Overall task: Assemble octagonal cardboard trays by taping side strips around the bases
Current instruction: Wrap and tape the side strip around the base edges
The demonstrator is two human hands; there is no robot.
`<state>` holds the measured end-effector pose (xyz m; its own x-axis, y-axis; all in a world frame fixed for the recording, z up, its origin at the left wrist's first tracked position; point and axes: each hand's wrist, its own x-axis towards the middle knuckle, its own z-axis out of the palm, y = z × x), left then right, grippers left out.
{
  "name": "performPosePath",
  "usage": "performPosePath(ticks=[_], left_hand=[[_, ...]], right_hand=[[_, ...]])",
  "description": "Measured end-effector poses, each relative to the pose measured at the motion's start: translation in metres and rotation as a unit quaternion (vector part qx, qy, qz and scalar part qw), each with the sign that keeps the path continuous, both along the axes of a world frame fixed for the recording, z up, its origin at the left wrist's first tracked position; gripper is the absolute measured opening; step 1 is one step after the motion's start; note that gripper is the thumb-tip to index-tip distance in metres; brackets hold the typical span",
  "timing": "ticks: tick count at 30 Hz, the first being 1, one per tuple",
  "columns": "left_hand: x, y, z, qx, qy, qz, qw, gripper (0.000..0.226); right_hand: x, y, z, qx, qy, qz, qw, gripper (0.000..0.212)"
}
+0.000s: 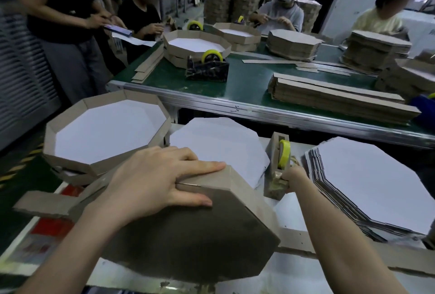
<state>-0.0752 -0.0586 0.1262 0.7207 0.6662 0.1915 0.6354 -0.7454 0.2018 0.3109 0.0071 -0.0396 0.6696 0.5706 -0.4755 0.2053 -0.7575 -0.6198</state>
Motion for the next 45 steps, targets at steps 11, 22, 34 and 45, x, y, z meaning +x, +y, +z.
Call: performPosePath(ticks=[11, 22, 34, 45], left_hand=[[0.005, 0.003, -0.003, 0.006, 0.004, -0.016, 1.000, 0.056], [-0.001, -0.004, -0.004, 0.000, -0.004, 0.000, 1.000, 0.055], [-0.006, -0.015, 0.001, 0.008, -0.038, 0.002, 0.999, 0.064], [-0.013, -0.020, -0.002, -0.036, -0.086, 0.012, 0.996, 0.065]], right_hand=[[0.000, -0.025, -0.013, 0.211, 0.189, -0.207, 0.937, 0.052], [0.003, -0.064, -0.061, 0.164, 0.140, -0.234, 0.948, 0.015], [-0.099, -0.068, 0.095, 0.244, -0.053, 0.227, 0.942, 0.028], [-0.166, -0.125, 0.213, 0.286, 0.097, 0.367, 0.880, 0.032]])
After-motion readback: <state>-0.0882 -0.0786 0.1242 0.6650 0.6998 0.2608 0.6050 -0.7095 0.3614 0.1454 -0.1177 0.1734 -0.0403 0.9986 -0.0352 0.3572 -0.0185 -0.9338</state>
